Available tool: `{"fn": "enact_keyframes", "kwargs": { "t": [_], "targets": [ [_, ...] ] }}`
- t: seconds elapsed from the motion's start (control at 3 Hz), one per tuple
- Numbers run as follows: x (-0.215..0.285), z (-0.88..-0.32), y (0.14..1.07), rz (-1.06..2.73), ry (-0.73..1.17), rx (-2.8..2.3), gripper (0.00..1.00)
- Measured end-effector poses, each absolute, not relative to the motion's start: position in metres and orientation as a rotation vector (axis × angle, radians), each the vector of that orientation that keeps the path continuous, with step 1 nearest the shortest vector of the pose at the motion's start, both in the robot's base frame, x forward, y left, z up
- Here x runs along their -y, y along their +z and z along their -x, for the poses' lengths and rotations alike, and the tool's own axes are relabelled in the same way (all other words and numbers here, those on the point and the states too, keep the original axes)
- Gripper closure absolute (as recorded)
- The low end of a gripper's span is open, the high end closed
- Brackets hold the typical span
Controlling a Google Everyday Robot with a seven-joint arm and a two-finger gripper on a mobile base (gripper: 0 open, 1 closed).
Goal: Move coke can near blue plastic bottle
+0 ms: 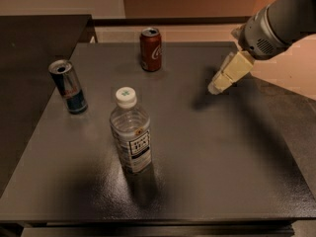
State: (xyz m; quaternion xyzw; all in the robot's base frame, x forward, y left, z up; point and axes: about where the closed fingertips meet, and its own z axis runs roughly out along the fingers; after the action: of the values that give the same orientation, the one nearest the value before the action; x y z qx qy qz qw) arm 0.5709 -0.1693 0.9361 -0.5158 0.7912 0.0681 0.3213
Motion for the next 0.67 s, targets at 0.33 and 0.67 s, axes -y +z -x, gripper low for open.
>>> {"fn": "enact_keyframes", "kwargs": {
  "t": [0.33,0.67],
  "targets": [
    [0.142,-0.612,0.926,1.298,0.264,-2.043,0.00],
    [0.116,-0.650,0.916,1.244,0.344,-2.020,0.00]
  ]
}}
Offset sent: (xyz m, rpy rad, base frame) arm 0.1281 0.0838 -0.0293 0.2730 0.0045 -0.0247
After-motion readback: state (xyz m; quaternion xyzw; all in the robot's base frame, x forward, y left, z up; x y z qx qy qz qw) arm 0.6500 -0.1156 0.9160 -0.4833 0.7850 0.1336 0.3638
